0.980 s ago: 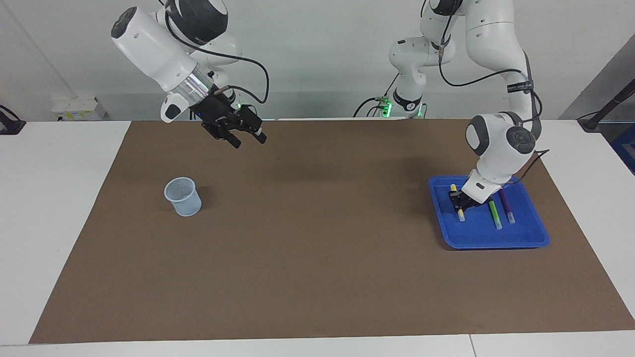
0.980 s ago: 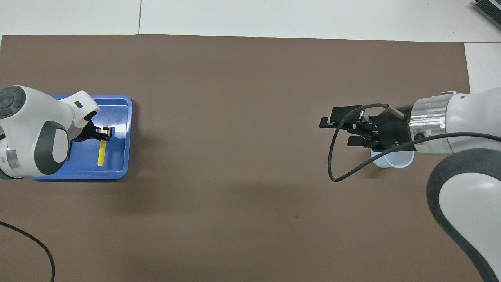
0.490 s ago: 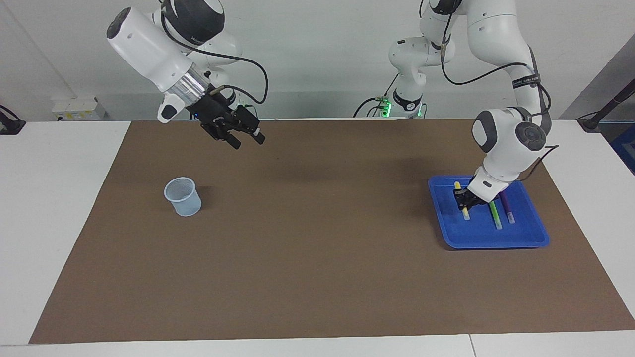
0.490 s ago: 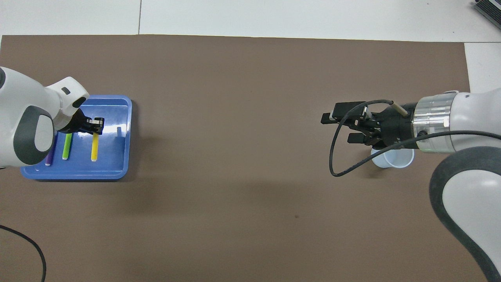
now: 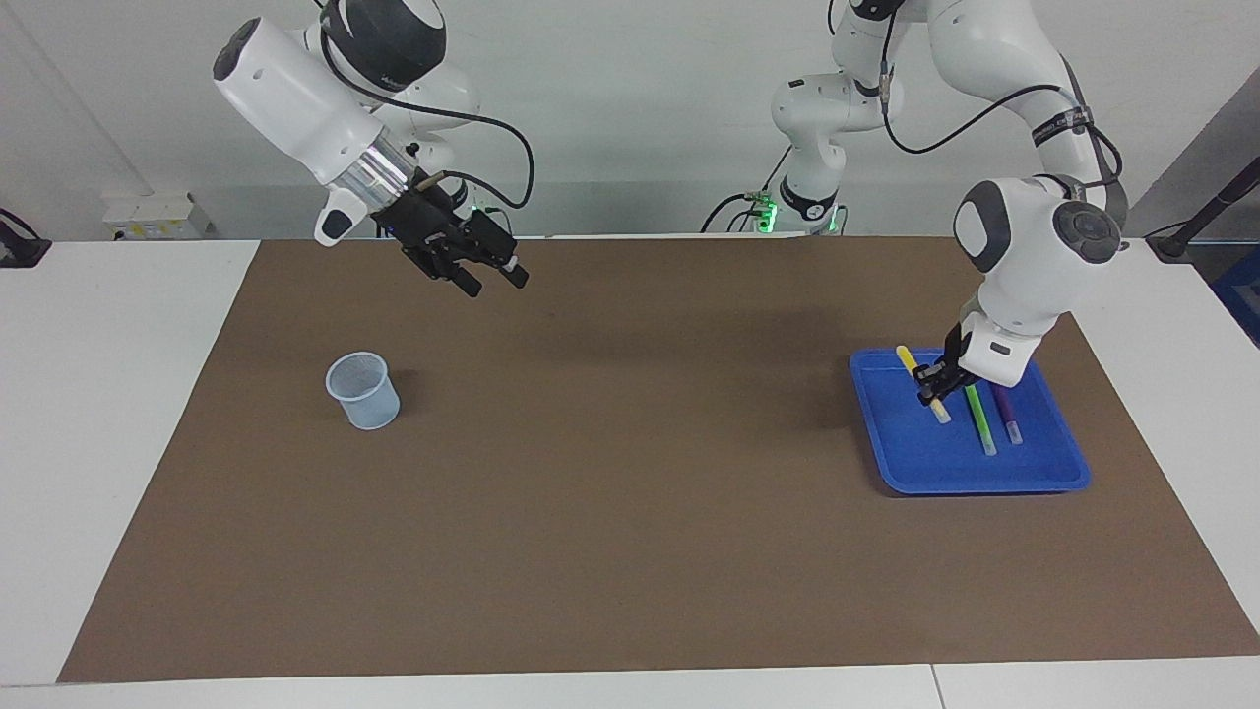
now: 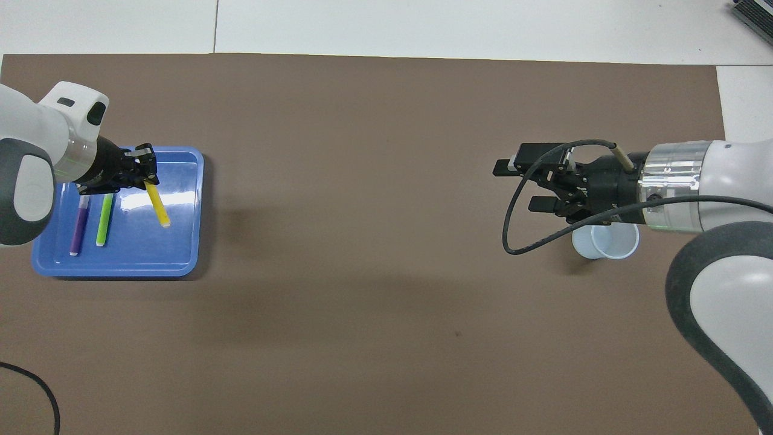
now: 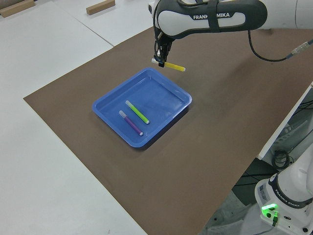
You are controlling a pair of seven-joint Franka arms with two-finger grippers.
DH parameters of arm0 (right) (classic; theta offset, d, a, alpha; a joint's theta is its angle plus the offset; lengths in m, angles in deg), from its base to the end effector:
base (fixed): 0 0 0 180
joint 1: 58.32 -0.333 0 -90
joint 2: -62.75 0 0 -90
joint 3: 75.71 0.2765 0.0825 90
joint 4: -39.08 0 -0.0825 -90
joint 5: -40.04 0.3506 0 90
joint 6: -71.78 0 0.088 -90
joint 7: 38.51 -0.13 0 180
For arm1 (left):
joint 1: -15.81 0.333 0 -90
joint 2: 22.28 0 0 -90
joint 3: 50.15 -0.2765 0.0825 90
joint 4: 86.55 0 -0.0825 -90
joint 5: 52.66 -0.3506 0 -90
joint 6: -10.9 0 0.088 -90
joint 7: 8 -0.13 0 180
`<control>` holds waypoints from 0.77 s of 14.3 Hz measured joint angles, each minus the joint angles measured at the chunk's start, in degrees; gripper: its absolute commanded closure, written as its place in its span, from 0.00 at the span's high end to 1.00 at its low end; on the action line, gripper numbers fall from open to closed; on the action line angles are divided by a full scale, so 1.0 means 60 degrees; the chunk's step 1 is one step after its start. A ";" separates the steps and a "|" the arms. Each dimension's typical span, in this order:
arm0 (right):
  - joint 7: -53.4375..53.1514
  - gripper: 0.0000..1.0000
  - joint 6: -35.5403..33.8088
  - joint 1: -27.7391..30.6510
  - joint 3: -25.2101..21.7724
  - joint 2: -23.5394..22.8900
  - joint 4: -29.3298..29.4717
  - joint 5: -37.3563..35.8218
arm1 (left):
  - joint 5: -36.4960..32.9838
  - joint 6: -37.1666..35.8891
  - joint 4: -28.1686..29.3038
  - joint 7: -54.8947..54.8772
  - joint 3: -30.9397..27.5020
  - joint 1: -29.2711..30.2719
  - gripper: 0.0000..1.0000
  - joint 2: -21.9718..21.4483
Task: Transfer and insert pens with both arms
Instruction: 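Lift the yellow pen toward the center while the right gripper approaches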
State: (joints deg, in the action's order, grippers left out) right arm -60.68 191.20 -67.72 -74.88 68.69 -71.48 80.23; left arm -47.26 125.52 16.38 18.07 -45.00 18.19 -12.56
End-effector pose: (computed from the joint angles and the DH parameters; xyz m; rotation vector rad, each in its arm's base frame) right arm 0.5194 0.1399 0.5206 -2.3778 0.5858 -0.0718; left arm 0.5749 -0.0336 0.4067 2.9595 0.6711 0.0128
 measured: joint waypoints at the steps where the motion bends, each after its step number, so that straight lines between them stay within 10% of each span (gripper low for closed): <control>1: 0.0000 1.00 0.0063 -0.0002 0.0002 0.0000 -0.0034 0.0011 | 0.0138 -0.0011 -0.0007 0.0575 0.0003 0.0000 0.00 -0.0140; 11: -0.0001 1.00 0.0553 -0.0370 -0.0004 0.0000 -0.0154 0.0013 | 0.0923 -0.0196 -0.0039 0.7682 0.0143 -0.0810 0.00 -0.1781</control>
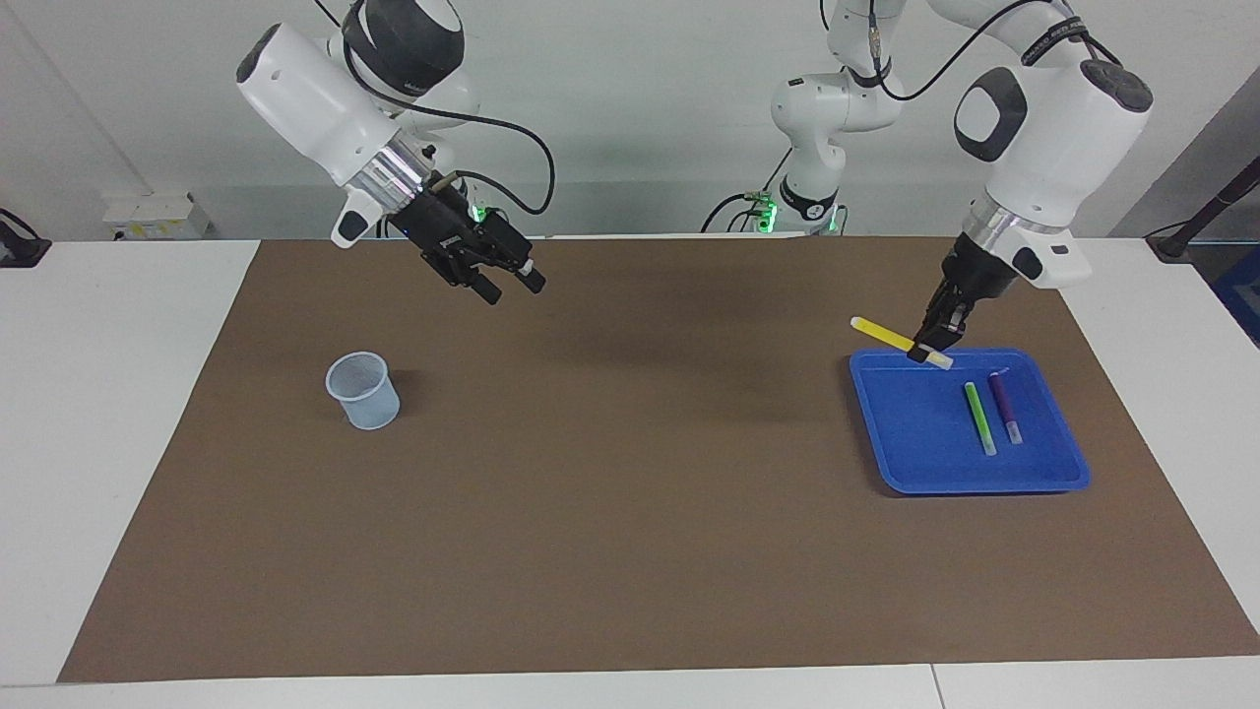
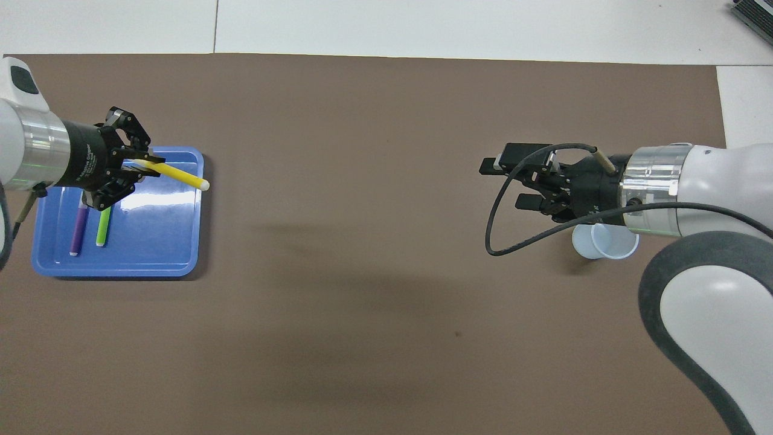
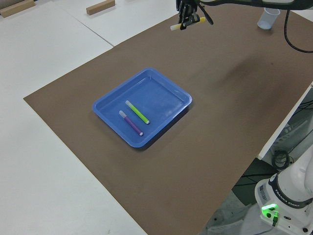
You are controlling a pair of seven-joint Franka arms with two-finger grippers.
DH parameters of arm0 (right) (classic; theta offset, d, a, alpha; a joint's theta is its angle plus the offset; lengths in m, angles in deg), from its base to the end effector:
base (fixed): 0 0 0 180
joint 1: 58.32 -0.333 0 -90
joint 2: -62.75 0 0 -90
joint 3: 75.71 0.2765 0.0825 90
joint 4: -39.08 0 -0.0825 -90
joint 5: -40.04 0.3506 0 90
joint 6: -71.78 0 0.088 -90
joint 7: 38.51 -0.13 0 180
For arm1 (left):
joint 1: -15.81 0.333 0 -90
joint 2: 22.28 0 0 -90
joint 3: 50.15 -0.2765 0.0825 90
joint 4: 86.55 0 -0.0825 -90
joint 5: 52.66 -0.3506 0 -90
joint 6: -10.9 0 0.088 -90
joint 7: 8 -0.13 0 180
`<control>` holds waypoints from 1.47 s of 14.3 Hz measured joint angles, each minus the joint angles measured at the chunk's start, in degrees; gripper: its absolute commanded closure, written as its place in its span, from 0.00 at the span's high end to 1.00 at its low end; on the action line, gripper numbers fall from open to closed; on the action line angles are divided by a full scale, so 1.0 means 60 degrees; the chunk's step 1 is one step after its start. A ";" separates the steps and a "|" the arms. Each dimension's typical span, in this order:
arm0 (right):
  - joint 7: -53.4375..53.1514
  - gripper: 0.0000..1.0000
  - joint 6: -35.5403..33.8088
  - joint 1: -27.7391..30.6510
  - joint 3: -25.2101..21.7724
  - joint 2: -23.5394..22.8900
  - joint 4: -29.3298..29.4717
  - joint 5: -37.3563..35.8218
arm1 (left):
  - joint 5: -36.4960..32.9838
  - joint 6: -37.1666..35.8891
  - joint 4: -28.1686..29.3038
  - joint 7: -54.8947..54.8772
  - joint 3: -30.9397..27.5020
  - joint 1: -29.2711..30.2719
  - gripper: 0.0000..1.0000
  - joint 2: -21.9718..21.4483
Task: Transfer and insert pens with both arms
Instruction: 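Lift the yellow pen toward the center while the right gripper approaches, then close the right gripper on the free end of the yellow pen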
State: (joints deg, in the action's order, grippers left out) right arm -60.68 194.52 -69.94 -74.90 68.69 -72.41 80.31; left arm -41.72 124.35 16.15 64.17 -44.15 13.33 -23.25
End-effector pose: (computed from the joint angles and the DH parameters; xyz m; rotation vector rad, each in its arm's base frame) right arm 0.5185 0.1554 0.5179 -2.3759 0.5699 -0.1063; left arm 0.5423 -0.0973 0.5124 2.3943 1.5852 0.0557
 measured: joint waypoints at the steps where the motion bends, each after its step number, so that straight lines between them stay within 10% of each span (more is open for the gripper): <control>1: 0.0000 1.00 0.0001 -0.0001 0.0002 0.0000 0.0000 0.0000 | 0.0001 -0.0013 0.0001 0.0727 0.0014 -0.0214 0.00 -0.0058; 21: -0.3363 1.00 0.2372 -0.3009 0.0069 -0.0049 -0.0029 0.0007 | 0.0437 -0.0514 0.0354 0.4623 0.0046 -0.2541 0.00 -0.0626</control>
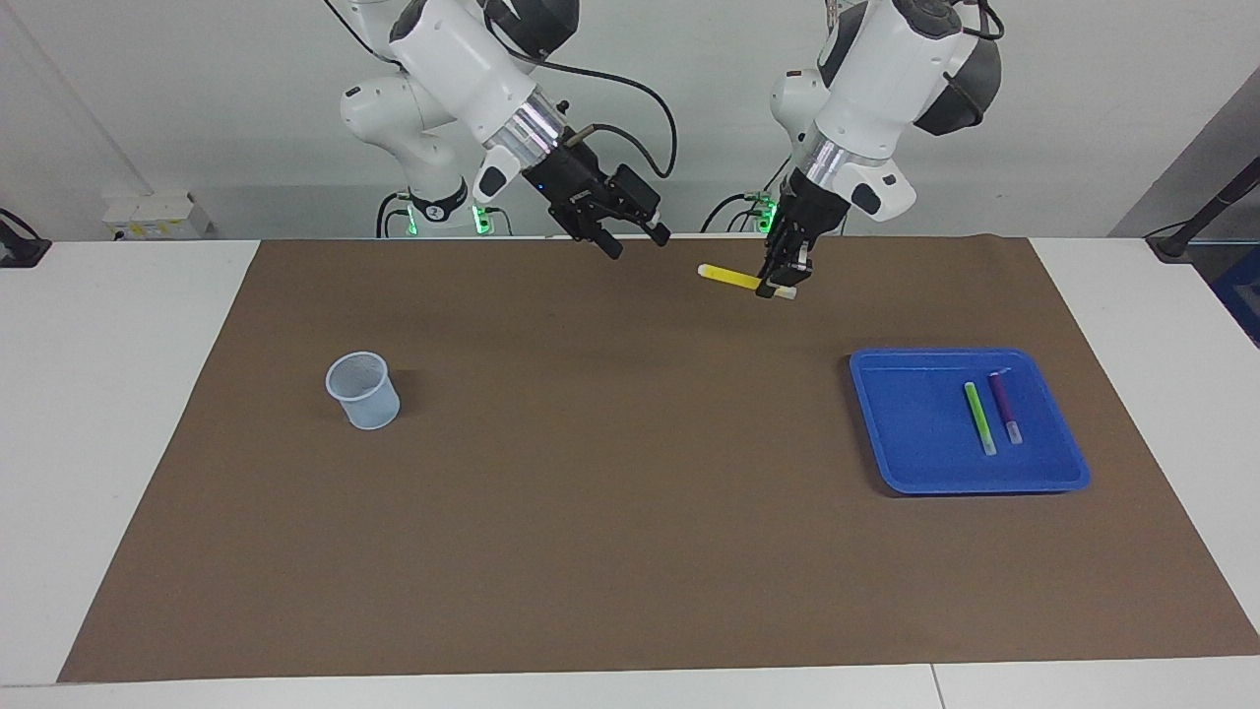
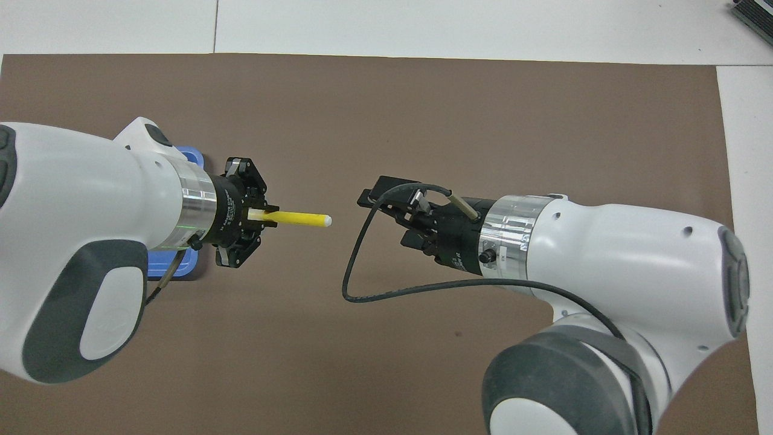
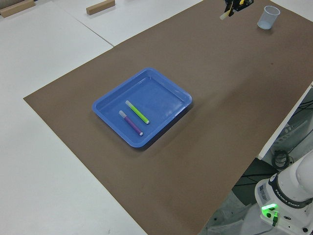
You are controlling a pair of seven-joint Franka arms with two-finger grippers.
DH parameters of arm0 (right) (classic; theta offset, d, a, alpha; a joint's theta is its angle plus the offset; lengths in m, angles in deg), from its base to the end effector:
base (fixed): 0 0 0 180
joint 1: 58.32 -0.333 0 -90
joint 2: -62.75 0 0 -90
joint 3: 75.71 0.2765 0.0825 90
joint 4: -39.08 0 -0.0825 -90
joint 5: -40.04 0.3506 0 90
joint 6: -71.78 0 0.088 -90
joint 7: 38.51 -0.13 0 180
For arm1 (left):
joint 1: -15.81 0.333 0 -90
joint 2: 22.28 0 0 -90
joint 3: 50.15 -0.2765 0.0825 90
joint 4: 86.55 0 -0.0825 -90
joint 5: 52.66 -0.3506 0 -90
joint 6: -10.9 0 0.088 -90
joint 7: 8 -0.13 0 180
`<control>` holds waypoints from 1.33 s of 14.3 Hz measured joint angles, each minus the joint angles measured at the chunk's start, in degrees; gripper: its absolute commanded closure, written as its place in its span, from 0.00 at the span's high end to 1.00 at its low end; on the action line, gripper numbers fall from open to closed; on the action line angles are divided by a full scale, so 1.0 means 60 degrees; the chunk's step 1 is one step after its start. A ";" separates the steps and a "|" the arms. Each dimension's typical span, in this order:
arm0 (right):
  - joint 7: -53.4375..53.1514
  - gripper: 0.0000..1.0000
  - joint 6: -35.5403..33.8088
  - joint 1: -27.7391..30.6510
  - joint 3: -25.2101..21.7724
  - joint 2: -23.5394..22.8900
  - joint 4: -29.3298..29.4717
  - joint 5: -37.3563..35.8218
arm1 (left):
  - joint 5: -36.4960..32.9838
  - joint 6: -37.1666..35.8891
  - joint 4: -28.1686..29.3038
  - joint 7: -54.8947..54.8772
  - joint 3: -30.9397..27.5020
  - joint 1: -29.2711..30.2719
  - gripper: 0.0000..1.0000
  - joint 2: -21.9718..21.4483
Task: Transfer and insert pens with both arms
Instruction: 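Close the right gripper on the free end of the yellow pen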
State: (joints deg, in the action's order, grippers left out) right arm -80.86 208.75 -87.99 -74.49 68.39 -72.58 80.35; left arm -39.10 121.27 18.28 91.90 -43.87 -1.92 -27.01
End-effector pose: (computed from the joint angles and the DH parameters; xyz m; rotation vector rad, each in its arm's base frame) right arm 0.4711 0.3006 0.5381 -2.2488 0.6861 -0.0676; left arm 0.4742 -0.2363 0.5249 2.2125 1.8388 -0.1593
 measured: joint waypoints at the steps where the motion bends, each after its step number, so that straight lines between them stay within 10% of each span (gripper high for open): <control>1: -0.0144 1.00 0.0213 -0.0167 0.0002 -0.0057 -0.0023 0.0000 | 0.0059 -0.0002 0.0000 0.0000 0.0000 0.0000 0.00 0.0000; 11: -0.0760 1.00 0.1928 -0.1190 0.0010 -0.1028 0.0054 0.0001 | 0.0201 -0.0036 0.0002 0.0003 -0.0001 0.0000 0.00 -0.0004; 19: -0.0989 0.55 0.2106 -0.1514 0.0013 -0.1028 0.0132 0.0001 | 0.0327 -0.0098 0.0002 0.0008 -0.0011 0.0000 0.00 -0.0086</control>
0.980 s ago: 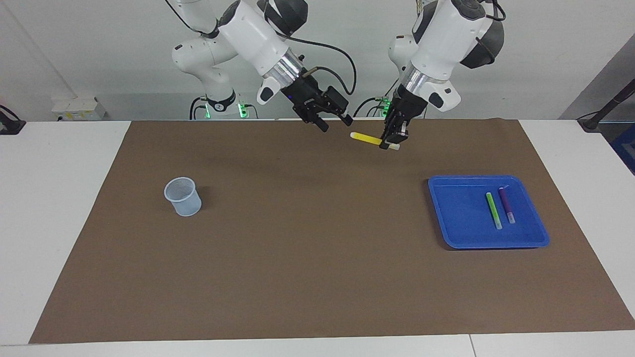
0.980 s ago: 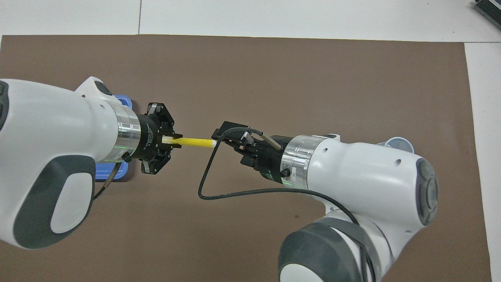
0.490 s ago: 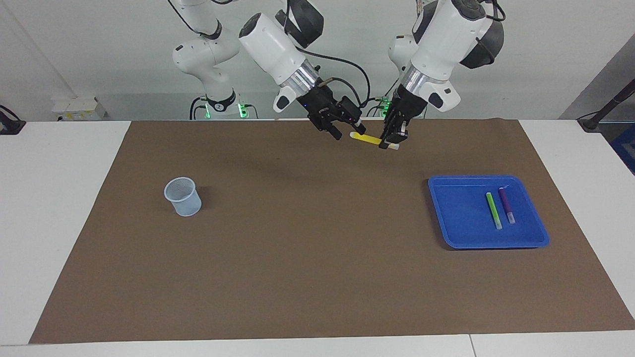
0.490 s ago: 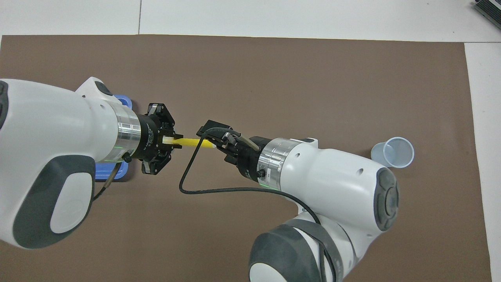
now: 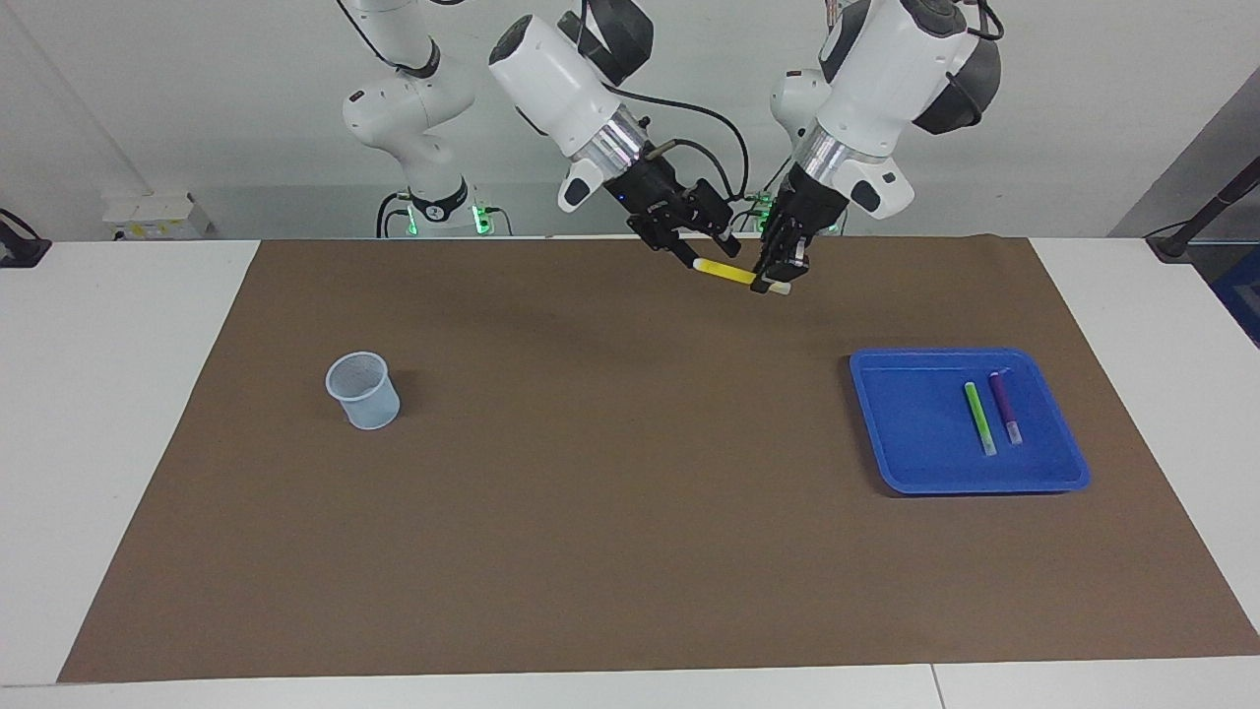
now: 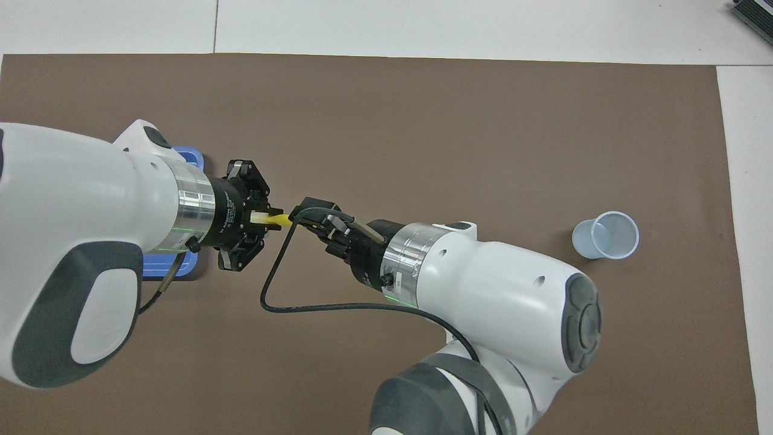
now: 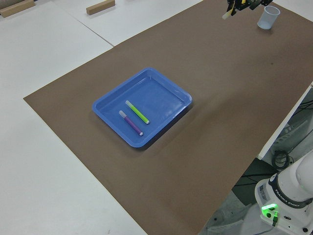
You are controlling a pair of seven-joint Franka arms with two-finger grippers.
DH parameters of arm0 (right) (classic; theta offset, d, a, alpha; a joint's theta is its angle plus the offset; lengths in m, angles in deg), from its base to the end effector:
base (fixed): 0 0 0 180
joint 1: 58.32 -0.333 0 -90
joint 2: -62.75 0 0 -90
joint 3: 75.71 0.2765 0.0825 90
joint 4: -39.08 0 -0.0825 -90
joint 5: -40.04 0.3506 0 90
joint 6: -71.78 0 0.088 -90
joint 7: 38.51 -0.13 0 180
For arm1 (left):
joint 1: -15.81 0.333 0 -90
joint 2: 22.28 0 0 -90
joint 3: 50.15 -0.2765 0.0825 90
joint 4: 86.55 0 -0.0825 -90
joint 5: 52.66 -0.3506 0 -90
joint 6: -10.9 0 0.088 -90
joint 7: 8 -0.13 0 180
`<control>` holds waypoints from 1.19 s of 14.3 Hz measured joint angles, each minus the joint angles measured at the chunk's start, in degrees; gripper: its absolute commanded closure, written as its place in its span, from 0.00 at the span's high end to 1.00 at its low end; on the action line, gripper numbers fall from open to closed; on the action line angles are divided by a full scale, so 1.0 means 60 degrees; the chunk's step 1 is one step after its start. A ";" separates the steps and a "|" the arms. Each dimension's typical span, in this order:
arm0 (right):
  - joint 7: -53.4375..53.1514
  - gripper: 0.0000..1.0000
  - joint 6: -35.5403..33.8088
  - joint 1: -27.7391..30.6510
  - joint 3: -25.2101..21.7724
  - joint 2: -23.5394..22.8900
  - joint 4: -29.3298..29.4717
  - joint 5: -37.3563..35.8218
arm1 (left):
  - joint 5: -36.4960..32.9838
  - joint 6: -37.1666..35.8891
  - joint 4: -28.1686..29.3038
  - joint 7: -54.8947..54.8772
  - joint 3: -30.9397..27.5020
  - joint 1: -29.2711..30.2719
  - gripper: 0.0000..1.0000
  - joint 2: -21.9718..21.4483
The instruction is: Transfer and insert pens with both arms
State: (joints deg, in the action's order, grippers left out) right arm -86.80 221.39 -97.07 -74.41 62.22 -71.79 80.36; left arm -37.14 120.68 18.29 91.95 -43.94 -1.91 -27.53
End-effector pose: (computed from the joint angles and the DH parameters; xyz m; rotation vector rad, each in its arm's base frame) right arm 0.4561 0.3748 0.5077 -2.1953 0.7254 -0.0953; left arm 0.4706 -0.2378 0.5292 2.1915 1.8379 -0.2013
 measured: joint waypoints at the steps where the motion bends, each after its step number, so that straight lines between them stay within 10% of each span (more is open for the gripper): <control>1: 0.0000 0.51 0.0000 0.0000 -0.0003 0.0000 0.0000 0.0000 | 0.0009 -0.0015 0.0000 0.0000 0.0000 0.0000 0.00 -0.0008; 17: 0.0056 0.34 0.0000 0.0020 -0.0040 -0.0016 -0.0010 0.0000 | 0.0029 -0.0097 0.0002 0.0000 -0.0025 0.0003 0.00 -0.0019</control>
State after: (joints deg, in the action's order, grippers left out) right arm -86.46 221.39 -96.95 -74.66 62.13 -71.85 80.36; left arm -36.96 120.10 18.30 91.95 -44.08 -1.89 -27.64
